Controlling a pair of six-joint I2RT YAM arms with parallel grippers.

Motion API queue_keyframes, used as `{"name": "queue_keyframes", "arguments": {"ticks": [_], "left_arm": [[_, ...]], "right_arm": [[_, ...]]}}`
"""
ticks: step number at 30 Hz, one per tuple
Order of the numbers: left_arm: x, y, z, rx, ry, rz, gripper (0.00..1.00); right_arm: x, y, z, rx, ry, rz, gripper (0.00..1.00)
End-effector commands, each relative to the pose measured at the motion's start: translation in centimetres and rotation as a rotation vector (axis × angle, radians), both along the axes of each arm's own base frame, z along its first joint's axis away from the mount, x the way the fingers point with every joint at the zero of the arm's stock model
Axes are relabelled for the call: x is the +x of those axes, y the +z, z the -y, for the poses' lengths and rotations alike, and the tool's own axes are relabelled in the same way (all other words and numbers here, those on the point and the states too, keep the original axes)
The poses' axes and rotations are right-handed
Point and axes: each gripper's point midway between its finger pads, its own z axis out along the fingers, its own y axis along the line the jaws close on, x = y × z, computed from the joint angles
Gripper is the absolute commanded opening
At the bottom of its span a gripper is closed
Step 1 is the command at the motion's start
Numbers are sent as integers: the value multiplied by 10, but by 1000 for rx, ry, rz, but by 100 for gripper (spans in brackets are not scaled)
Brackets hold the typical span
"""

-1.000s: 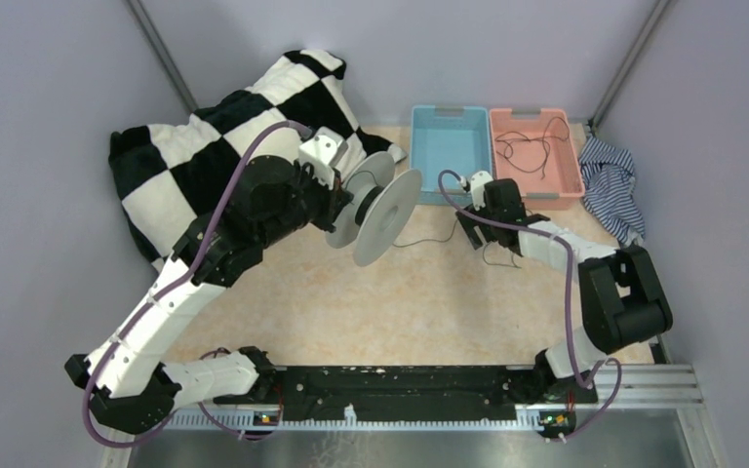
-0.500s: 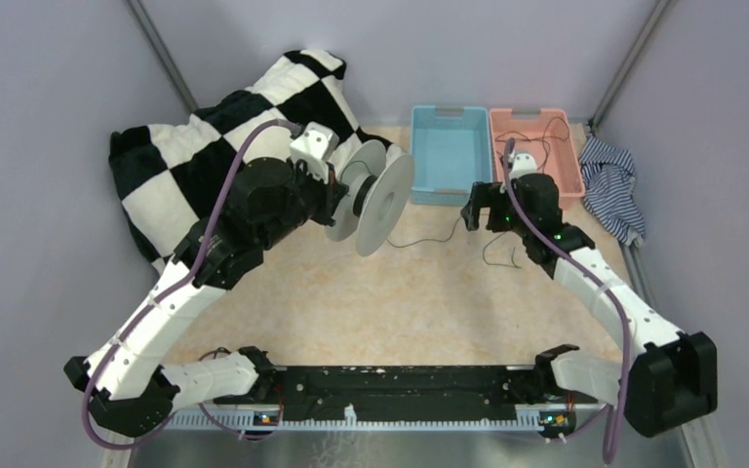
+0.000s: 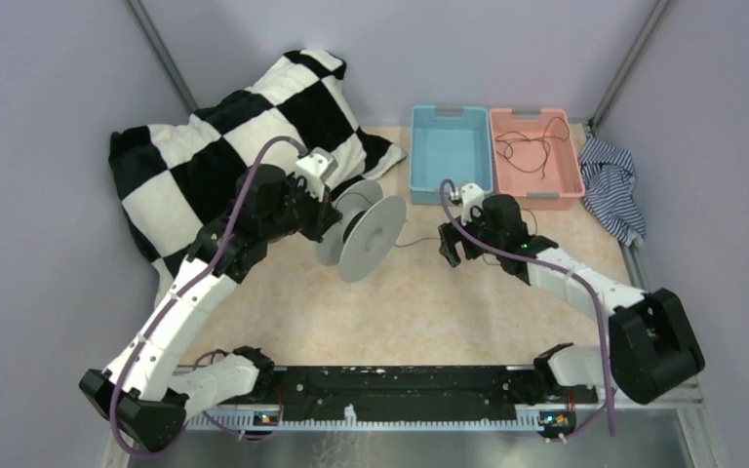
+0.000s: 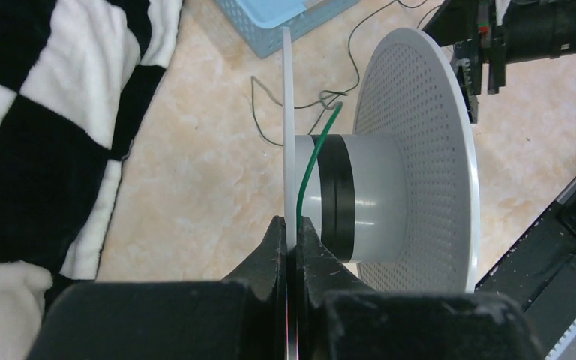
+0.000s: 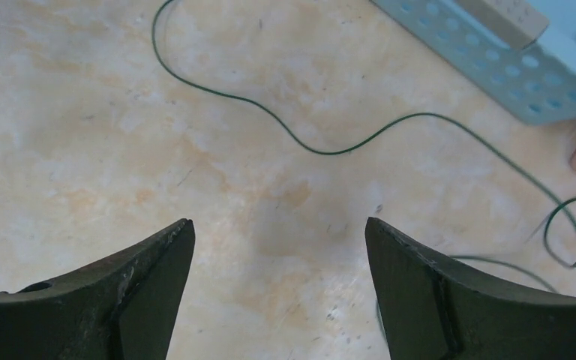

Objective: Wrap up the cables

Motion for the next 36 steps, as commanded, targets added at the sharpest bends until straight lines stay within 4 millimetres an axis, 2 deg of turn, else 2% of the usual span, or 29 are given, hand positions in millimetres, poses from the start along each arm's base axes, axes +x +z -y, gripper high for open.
{"name": "queue_keyframes", "arguments": {"ticks": [1,5,9,12,16,19,23,27,30,36], "left_arm": [[9,49,4,-181,-72,126,0],[27,44,-10,-156,25,82,0],[33,41,-21,-155,78,61,0],[38,31,-29,-156,111,32,0],[40,20,-30,-173,112,0,0],[41,18,-31,-195,117,-6,0],[43,15,-33,-205,118,-20,0],[46,12,-36,-210,130,-23,0],[50,7,-39,-210,150,-27,0],[57,10,-49,-211,220,-26,0]], "right_arm": [[41,5,-11,-193,132,169,83],[54,-12,-12,-297,185,179,83],[64,-21,-18,-318,215,165,82],[71,-29,-25,-313,216,132,80],[74,-38,-34,-291,234,99,78],[74,-43,-45,-272,257,86,78],[76,-59,-48,-281,250,37,77],[75,-67,-47,-283,223,-26,75],[72,-75,-48,-288,226,-76,60],[66,-82,-48,-287,229,-126,11]]}}
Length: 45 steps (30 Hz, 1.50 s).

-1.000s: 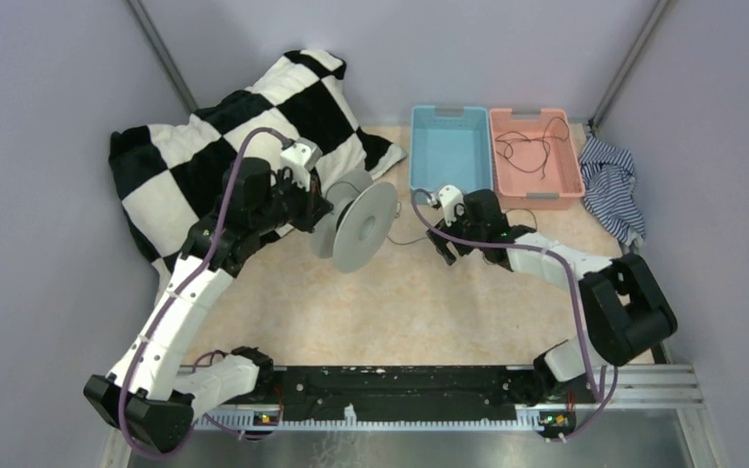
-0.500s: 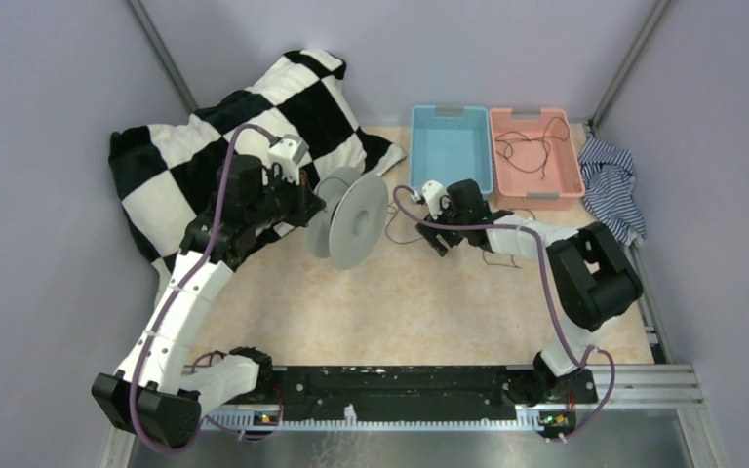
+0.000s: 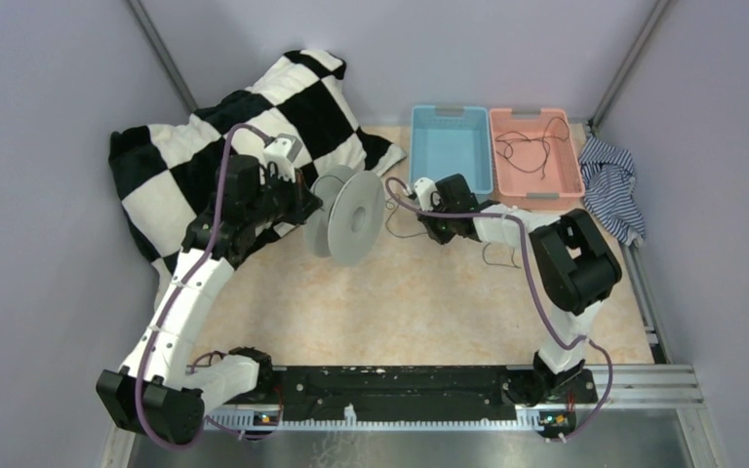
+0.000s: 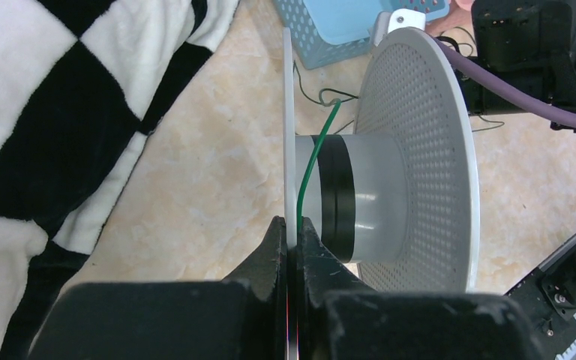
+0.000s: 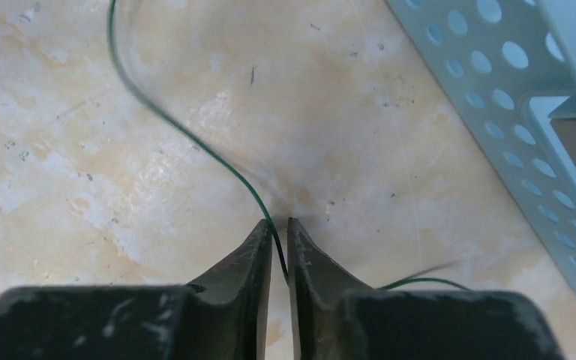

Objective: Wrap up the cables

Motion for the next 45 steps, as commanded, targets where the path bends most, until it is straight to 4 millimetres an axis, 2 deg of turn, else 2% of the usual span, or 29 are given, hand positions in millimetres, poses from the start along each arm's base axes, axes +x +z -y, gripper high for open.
{"name": "queue_keyframes", "arguments": {"ticks": [1,4,7,9,12,15,18,22,27,32,37,45], "left_arm": [[16,33,-4,-50,60,103,0],[23,40,-11,-61,125,112,0],[34,50,-25,-88,247,127,0],[38,60,-27,-130,289,134,0],[45,80,-28,-211,345,162,0],[55,103,-36,-280,426,189,0],[67,126,-38,-339,472,206,0],[79,144,-42,-413,537,221,0],[90,141,-51,-416,599,241,0],[99,136,-61,-362,643,280,0],[108,143,-70,-323,686,315,0],[127,139,-82,-226,735,323,0]], "right_arm": [[-10,-5,-2,-3,-4,-56,0],[-17,-2,4,16,-57,-62,0],[-28,18,3,96,-103,-48,0],[-42,34,2,149,-122,-38,0],[-72,48,0,171,-128,-36,0],[-121,45,-7,126,-64,-78,0],[-167,51,-21,113,51,-101,0],[-205,73,-41,136,119,-91,0],[-230,110,-59,190,179,-103,0],[-254,156,-63,242,266,-68,0],[-293,192,-52,268,412,-141,0],[-342,262,-25,434,518,-237,0]]}}
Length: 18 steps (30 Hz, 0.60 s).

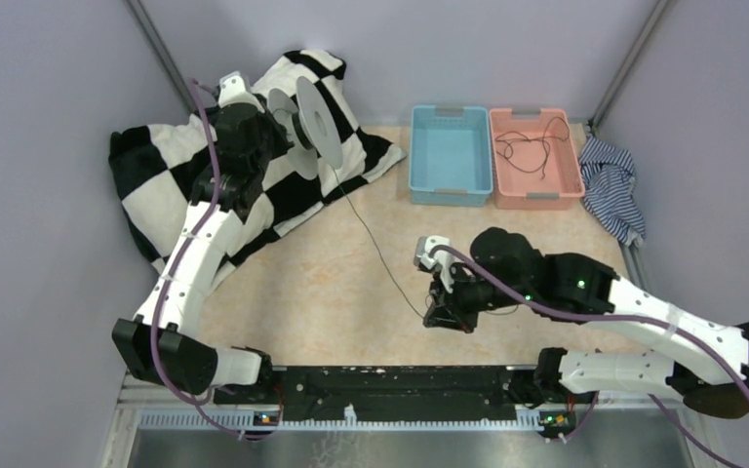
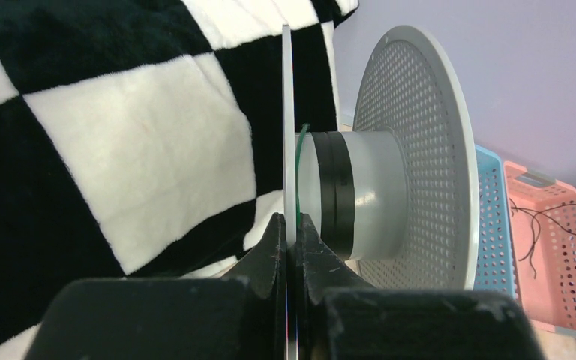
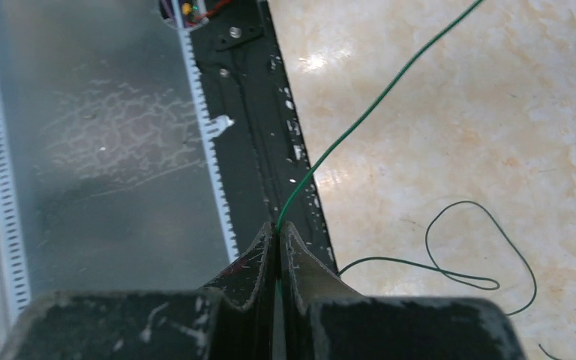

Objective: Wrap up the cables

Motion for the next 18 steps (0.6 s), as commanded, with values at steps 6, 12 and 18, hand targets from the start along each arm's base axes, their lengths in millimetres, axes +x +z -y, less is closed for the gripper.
{"name": "queue_keyframes", "arguments": {"ticks": [6,12,18], "left_arm": [[24,41,-1,63,-21,109,0],[27,19,17,142,-161,25,0],[17,0,41,151,-317,-18,0]], "right_arm": [[-48,82,42,160,72,-86,0],[-46,160,53,339,68,36,0],[-26,225,53,522,17,228,0]]}}
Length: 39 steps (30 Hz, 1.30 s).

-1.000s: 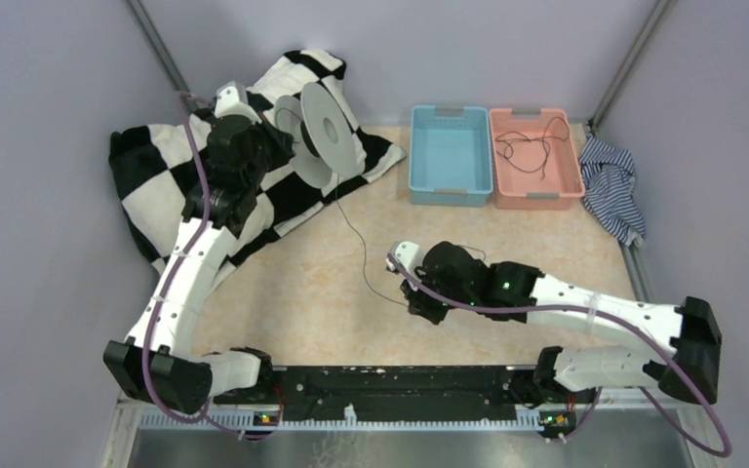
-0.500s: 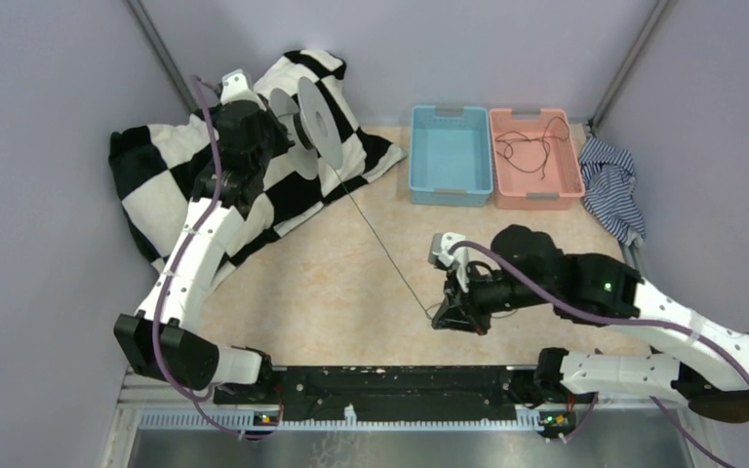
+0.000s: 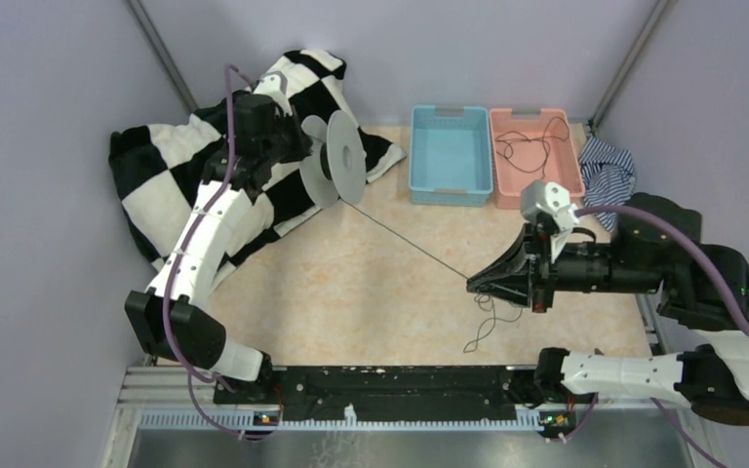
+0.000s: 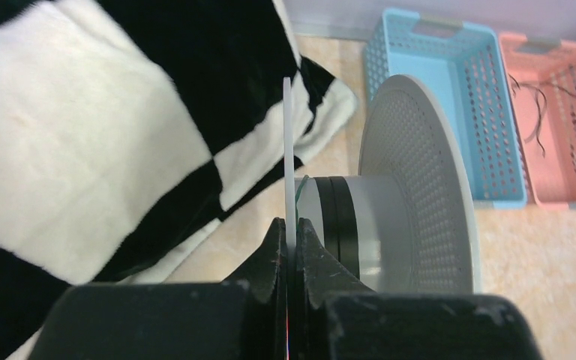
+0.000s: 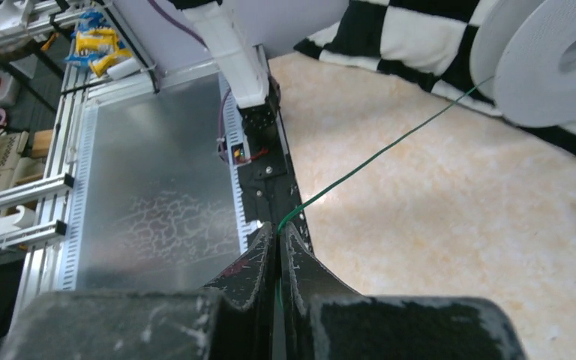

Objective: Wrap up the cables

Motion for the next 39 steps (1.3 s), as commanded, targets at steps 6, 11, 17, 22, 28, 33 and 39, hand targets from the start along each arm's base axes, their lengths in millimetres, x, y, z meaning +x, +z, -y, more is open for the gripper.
{"name": "queue_keyframes", "arguments": {"ticks": [6,11,17,22,28,33,39], "left_arm": [[-15,13,28,9,-195,82,0],[-44,-10,62,21,-343,29,0],[-92,-30,102,13,-518,-6,0],[-128,-32,119,-21,-659,2,0],[-157,-43,114,25,-764,6,0],[-169,-57,112,37,-800,-22,0],[-167,-59,102,69,-749,-12,0]], "right_arm": [[25,75,-25,225,-34,245,0],[43,88,-53,247,-43,335,0],[87,92,-79,210,-182,468,0],[141,93,-72,164,-344,477,0],[206,75,-31,151,-508,353,0],[238,57,-10,103,-609,298,0],[261,34,20,99,-714,204,0]]}}
